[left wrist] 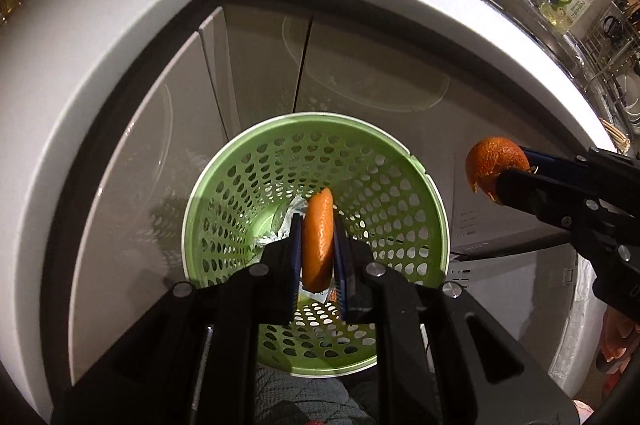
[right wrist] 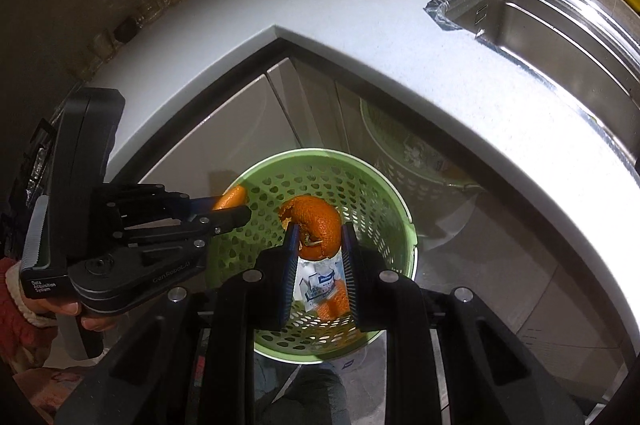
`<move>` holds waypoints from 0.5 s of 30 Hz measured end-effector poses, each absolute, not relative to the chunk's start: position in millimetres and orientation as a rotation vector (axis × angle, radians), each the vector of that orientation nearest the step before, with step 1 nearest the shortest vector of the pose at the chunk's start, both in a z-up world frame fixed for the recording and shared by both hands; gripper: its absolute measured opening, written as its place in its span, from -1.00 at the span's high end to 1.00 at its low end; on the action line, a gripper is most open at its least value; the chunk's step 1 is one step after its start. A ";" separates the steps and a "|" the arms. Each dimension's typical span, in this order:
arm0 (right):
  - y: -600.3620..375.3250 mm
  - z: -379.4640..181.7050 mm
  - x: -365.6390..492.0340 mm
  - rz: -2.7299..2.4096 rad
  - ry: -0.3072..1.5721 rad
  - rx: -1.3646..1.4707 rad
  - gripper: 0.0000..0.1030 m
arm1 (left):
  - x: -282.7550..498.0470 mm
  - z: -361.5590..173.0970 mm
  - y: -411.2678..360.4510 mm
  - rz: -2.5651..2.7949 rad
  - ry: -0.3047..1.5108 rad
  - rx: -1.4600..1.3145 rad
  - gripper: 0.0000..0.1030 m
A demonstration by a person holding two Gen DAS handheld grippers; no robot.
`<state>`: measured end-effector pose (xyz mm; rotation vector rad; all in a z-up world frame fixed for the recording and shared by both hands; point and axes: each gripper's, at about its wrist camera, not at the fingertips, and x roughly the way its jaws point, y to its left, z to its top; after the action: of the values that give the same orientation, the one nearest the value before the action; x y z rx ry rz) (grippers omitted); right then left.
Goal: Collect trash
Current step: 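Carry both orange peels over the green basket and open both tools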
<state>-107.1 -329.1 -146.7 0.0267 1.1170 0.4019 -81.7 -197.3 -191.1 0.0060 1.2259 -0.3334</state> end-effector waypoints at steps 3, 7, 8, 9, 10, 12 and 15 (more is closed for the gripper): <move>-327.0 -153.9 -110.7 0.404 1.137 0.023 0.57 | -84.5 -205.4 -195.6 -0.334 1.243 -0.001 0.73; -324.5 -155.9 -114.9 0.406 1.146 0.013 0.56 | -86.5 -222.0 -197.6 -0.336 1.283 0.003 0.73; -324.9 -155.9 -115.9 0.407 1.146 0.011 0.56 | -87.5 -225.0 -198.3 -0.338 1.292 0.004 0.73; -324.7 -156.0 -116.2 0.407 1.148 0.008 0.56 | -88.8 -227.4 -198.8 -0.337 1.301 0.005 0.69; -324.4 -156.0 -116.2 0.407 1.150 0.005 0.55 | -89.9 -229.2 -199.1 -0.340 1.313 0.003 0.63; -324.2 -156.4 -116.9 0.409 1.151 0.006 0.55 | -91.4 -229.0 -200.1 -0.354 1.320 -0.004 0.21; -324.5 -157.1 -116.9 0.409 1.153 0.005 0.55 | -96.3 -219.1 -198.8 -0.348 1.282 0.008 -0.08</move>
<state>-116.9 -324.5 -157.1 0.0054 1.1528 0.4091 -96.3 -198.8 -219.1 0.0084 1.2822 -0.3478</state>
